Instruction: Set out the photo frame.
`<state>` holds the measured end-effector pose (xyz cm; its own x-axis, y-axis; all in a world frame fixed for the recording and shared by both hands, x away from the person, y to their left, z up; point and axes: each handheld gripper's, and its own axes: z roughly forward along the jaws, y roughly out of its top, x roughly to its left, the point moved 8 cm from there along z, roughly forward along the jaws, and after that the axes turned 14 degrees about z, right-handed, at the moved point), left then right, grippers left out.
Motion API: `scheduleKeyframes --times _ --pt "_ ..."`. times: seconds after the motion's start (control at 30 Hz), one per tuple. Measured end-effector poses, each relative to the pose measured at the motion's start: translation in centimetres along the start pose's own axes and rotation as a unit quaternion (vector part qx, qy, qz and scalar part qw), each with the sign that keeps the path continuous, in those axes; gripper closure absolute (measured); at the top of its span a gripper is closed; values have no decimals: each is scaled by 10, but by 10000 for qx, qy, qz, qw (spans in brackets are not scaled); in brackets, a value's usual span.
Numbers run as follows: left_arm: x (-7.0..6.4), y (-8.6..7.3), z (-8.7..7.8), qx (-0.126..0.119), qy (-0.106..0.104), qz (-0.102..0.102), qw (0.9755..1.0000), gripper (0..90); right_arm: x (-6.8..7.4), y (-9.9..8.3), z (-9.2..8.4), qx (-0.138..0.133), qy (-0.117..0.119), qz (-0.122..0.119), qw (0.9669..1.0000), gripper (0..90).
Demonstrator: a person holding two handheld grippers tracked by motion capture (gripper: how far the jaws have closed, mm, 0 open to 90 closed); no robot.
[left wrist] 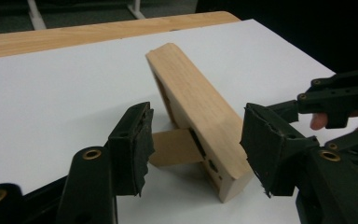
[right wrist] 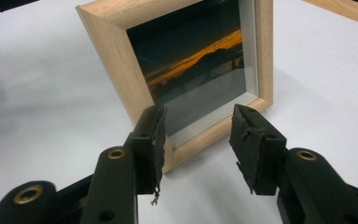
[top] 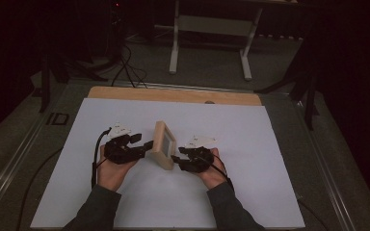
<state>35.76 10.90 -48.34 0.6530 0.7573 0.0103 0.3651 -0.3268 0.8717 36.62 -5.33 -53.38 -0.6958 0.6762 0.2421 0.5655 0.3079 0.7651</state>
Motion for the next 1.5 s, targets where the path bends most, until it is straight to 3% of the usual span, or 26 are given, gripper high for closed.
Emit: scheduleKeyframes --times 0.23,0.4,0.8,1.1,1.5 --pt "-9 0 5 65 -103 69 9999 401 -2 2 -3 -45 -16 24 10000 544" --pt "-14 -1 10 117 0 136 9998 362 -3 2 -4 -60 -27 43 10000 544" --pt "-24 -9 27 359 -2 324 9988 350 -6 5 -8 -140 -31 89 9999 544" --pt "-23 -13 34 393 -37 121 9991 378 -8 7 -11 -217 -35 114 9997 545" --pt "-26 -14 40 446 -85 56 9990 432 -13 13 -20 -365 -55 184 9991 544"
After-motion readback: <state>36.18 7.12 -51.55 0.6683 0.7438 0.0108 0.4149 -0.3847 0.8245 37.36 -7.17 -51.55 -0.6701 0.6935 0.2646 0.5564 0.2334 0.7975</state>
